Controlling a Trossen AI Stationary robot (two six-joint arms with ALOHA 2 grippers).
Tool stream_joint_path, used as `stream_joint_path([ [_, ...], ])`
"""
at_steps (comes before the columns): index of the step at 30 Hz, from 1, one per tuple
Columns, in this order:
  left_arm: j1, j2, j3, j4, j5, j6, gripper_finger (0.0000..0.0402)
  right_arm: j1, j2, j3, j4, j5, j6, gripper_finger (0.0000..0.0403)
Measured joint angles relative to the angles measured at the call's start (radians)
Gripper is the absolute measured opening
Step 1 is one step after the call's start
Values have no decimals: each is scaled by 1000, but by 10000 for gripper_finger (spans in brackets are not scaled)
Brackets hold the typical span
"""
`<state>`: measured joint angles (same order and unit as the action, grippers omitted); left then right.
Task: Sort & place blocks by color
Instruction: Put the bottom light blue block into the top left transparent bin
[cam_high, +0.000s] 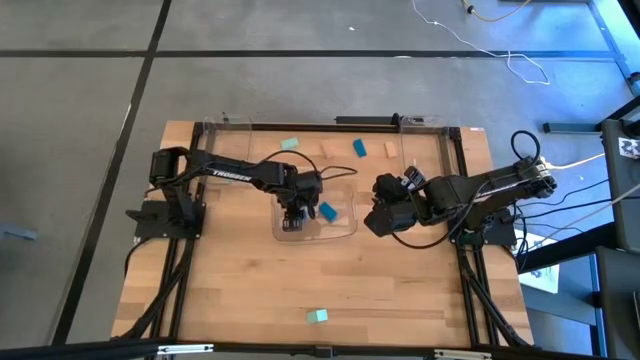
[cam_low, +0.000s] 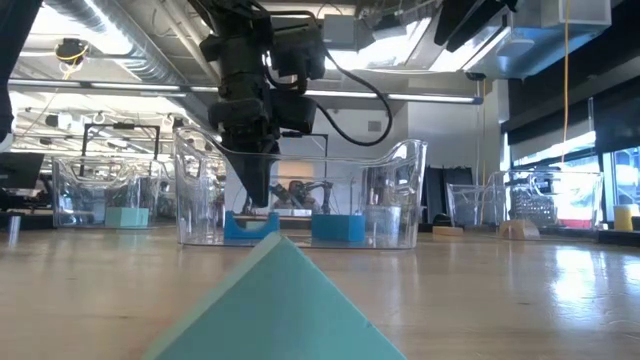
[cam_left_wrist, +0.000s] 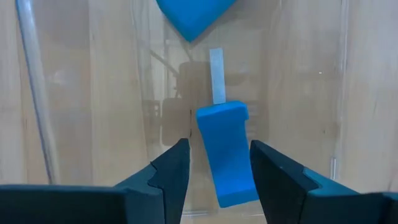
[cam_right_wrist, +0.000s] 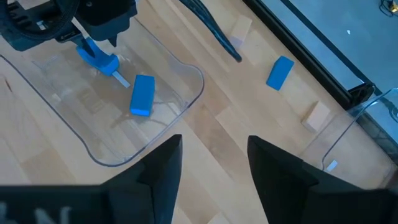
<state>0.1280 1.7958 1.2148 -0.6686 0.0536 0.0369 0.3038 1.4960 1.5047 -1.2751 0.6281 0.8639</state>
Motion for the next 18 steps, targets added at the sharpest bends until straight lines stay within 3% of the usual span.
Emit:
stream_joint_path([
  [7, 0, 0, 20, -24, 37, -9, 158, 0, 0, 0, 14, -2, 0, 184],
  [18, 36, -9, 259, -232, 26, -11, 156, 0, 0, 0, 196, -1, -11, 184],
])
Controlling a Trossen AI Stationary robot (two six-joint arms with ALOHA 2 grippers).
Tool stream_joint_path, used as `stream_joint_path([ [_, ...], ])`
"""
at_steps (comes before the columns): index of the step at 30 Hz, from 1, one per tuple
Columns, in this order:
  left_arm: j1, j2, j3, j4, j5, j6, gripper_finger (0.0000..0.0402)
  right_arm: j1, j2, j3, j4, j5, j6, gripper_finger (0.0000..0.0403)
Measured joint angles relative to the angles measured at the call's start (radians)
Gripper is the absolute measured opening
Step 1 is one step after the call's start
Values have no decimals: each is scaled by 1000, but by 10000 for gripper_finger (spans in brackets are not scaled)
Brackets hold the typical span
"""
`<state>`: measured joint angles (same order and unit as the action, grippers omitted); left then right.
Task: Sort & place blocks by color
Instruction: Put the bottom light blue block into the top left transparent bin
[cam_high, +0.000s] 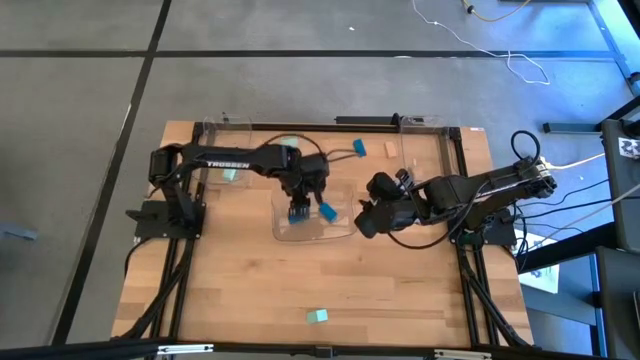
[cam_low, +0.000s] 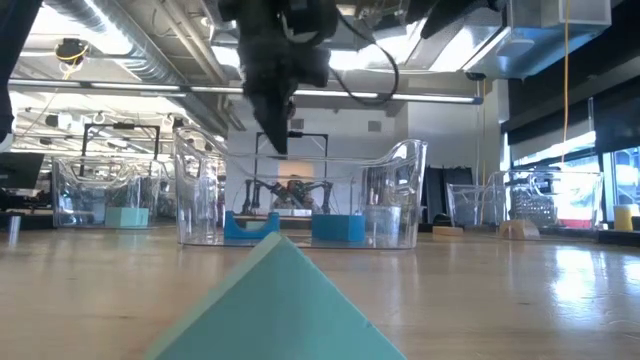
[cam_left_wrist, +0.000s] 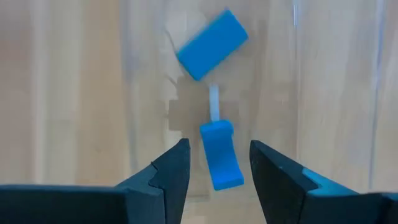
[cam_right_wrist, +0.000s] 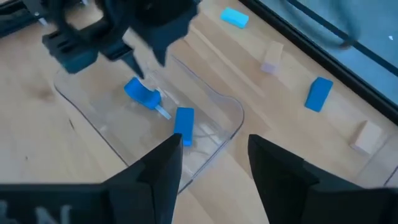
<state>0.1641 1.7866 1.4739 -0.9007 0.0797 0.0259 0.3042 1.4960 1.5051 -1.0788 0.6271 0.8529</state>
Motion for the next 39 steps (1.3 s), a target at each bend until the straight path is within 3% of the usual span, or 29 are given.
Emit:
stream_joint_path([
  [4, 32, 0, 92, -122, -35, -74, 156, 0, 0, 0, -1, -13, 33, 184],
  [7, 46, 0, 142, -215, -36, -34, 156, 0, 0, 0, -1, -76, 5, 184],
  [13, 35, -54, 155, -324, 44, 85, 156, 0, 0, 0, -4, -286, -191, 184],
  [21, -16, -149, 153, -391, 64, -61, 156, 0, 0, 0, -1, -452, -477, 184],
  [29, -193, -251, 153, -391, 100, -189, 156, 13, 1, -2, 44, -599, -667, 184],
  [35, -372, -264, 153, -383, -63, -393, 156, 43, 1, -46, 105, -779, -891, 184],
  [39, -478, -264, 153, -358, -154, -499, 156, 65, 2, -118, 232, -889, -894, 184],
])
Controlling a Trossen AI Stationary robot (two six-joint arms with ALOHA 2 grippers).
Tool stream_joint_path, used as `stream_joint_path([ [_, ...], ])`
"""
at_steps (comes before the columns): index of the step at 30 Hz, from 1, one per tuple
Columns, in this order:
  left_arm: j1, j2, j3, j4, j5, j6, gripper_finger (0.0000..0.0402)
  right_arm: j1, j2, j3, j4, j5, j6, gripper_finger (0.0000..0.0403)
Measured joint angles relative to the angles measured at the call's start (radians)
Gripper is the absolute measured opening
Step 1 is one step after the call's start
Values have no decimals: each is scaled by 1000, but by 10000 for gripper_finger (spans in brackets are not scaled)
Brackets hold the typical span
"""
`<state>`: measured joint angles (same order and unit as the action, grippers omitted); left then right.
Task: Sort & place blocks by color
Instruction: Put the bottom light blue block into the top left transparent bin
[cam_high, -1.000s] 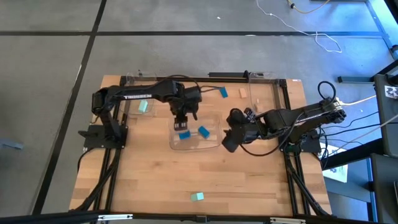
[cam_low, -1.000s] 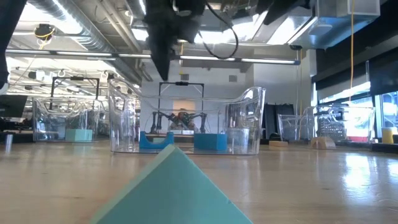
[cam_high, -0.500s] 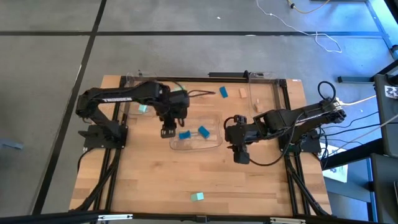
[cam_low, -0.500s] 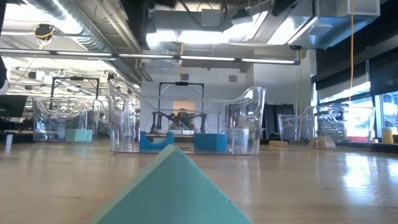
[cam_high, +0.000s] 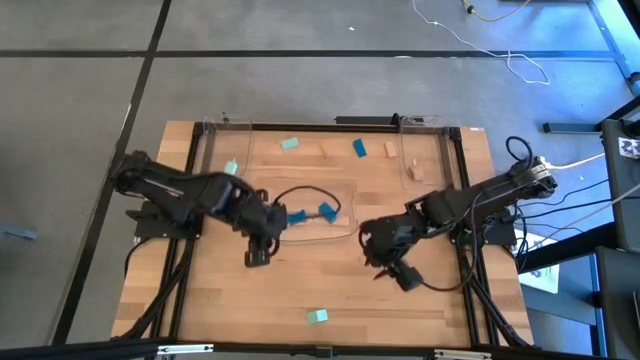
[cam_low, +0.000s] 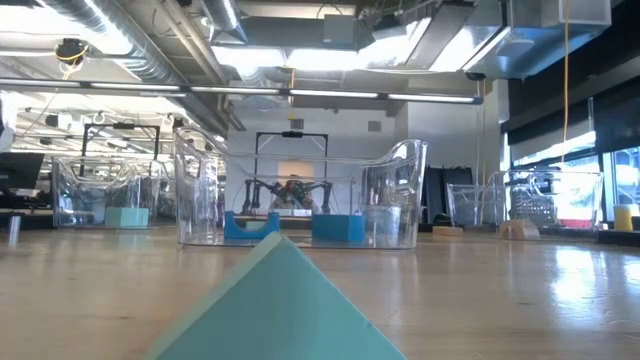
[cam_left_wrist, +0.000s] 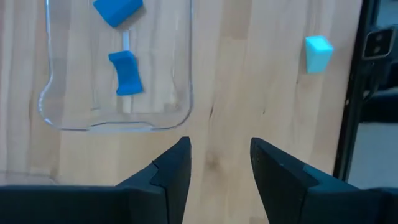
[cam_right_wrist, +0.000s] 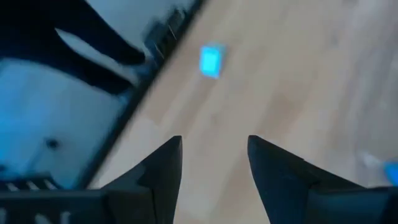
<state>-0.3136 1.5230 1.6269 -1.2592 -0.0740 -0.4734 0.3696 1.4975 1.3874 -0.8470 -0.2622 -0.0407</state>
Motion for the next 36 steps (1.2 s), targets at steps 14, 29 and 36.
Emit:
stream_joint_path([
  [14, -272, 0, 0, 40, -239, -206, 156, 128, 0, -356, 716, 214, 116, 184],
  [29, -377, 1, 0, 33, -312, -288, 156, 190, 327, -161, 842, 355, 195, 184],
  [36, -377, 1, 0, 11, -307, -284, 156, 187, 511, 53, 692, 314, 323, 184],
])
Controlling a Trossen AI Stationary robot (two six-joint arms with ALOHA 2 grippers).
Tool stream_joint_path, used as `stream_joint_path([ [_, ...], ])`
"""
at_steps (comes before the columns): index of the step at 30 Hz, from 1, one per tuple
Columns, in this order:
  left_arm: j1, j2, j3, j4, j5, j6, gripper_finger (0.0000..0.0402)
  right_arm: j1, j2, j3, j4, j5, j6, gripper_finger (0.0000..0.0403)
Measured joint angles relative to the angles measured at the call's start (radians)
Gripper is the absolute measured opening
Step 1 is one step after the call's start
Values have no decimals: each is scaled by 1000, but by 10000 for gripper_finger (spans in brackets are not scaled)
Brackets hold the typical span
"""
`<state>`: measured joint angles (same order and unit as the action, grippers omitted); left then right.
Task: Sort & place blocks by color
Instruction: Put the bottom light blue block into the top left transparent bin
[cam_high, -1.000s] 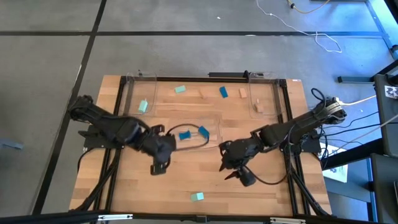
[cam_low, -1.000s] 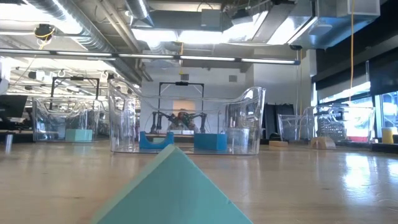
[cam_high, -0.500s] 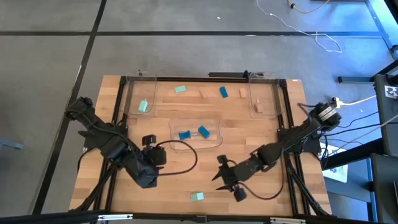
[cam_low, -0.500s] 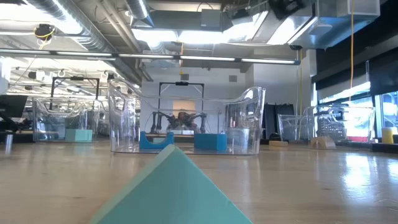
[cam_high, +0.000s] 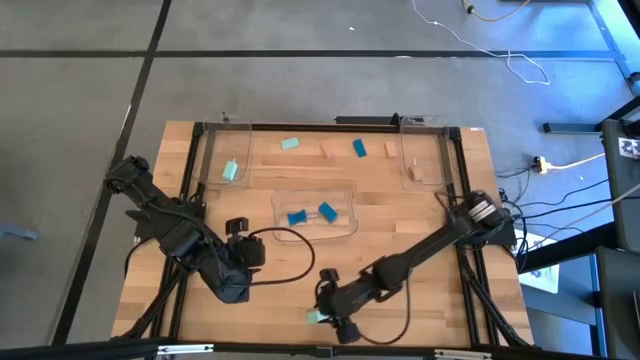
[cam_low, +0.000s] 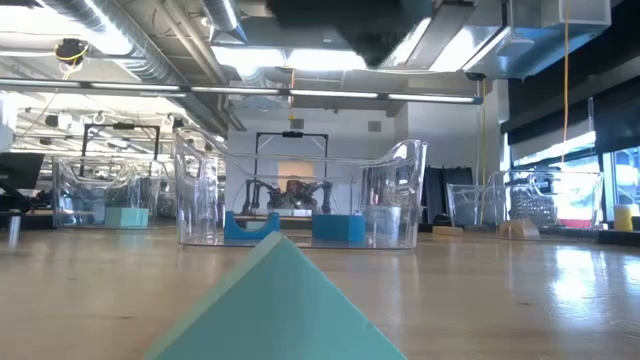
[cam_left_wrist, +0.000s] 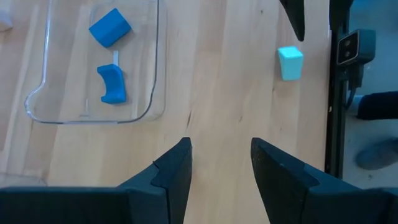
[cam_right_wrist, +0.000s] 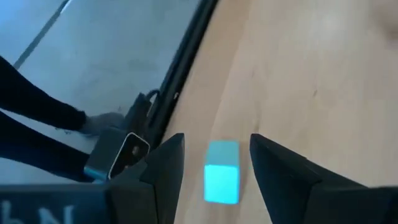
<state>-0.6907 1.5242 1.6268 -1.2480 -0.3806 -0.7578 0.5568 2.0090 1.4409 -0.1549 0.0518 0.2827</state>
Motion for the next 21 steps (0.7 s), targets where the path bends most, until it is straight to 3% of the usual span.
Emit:
stream_joint_path([
  [10, -24, 0, 0, -2, 2, 5, 156, -1, 121, 77, -32, -47, 129, 184],
  [21, -66, 0, 0, 0, -3, 0, 156, -1, 188, 77, -18, -25, 53, 184],
])
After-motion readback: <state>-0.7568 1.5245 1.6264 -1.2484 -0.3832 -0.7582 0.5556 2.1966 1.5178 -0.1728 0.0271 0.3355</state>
